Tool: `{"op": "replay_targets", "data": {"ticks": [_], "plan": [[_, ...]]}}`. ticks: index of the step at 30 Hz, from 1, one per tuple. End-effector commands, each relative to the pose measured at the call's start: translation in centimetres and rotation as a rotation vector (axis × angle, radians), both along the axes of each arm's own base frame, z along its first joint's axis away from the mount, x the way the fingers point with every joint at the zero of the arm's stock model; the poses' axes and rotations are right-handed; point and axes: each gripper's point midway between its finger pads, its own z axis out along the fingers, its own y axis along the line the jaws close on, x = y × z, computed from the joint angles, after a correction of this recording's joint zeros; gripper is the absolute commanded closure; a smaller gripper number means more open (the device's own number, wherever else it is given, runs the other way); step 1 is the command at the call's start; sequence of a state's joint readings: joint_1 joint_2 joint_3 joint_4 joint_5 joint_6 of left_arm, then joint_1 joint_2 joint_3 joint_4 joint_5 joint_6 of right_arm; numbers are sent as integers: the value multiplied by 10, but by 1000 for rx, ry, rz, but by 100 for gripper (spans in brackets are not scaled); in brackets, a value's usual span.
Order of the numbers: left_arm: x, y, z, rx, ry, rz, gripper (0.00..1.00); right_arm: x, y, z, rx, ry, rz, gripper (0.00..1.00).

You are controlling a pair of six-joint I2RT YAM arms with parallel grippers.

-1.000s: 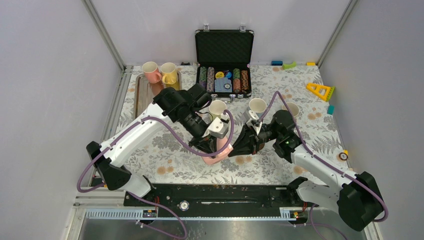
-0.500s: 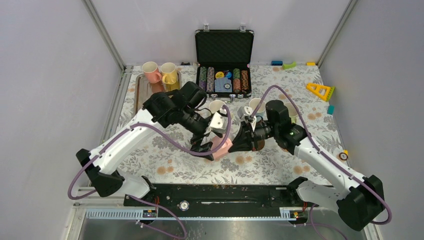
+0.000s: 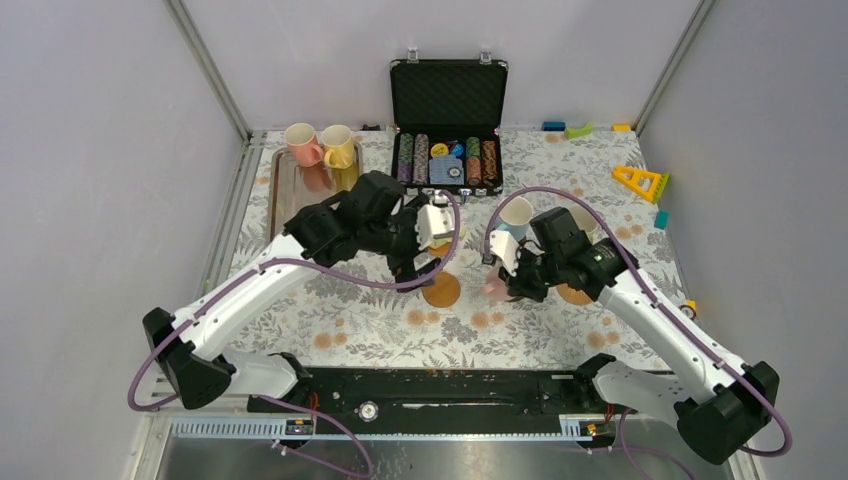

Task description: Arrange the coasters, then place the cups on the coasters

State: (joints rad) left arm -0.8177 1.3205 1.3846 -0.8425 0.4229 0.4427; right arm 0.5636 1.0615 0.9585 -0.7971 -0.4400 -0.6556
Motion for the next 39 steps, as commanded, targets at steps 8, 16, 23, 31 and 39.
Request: {"op": "replay_targets", "data": {"ticks": [8,16,23,31,39], "plan": [[32,40,23,-88,-164,219,1,15,-122,-2,-493,-259,-141,100],[35,53,22,-96,-214,264,1,-7,-124,-15,-386,-109,-78,100],[33,55,26,-116,-221,271,1,-42,-80,-21,-206,-89,241,100],[33,56,25,-115,-219,270,1,-54,-82,-48,-266,-35,442,100],[33,55,25,-121,-214,267,1,-45,-94,-54,-348,-127,486,88]]}}
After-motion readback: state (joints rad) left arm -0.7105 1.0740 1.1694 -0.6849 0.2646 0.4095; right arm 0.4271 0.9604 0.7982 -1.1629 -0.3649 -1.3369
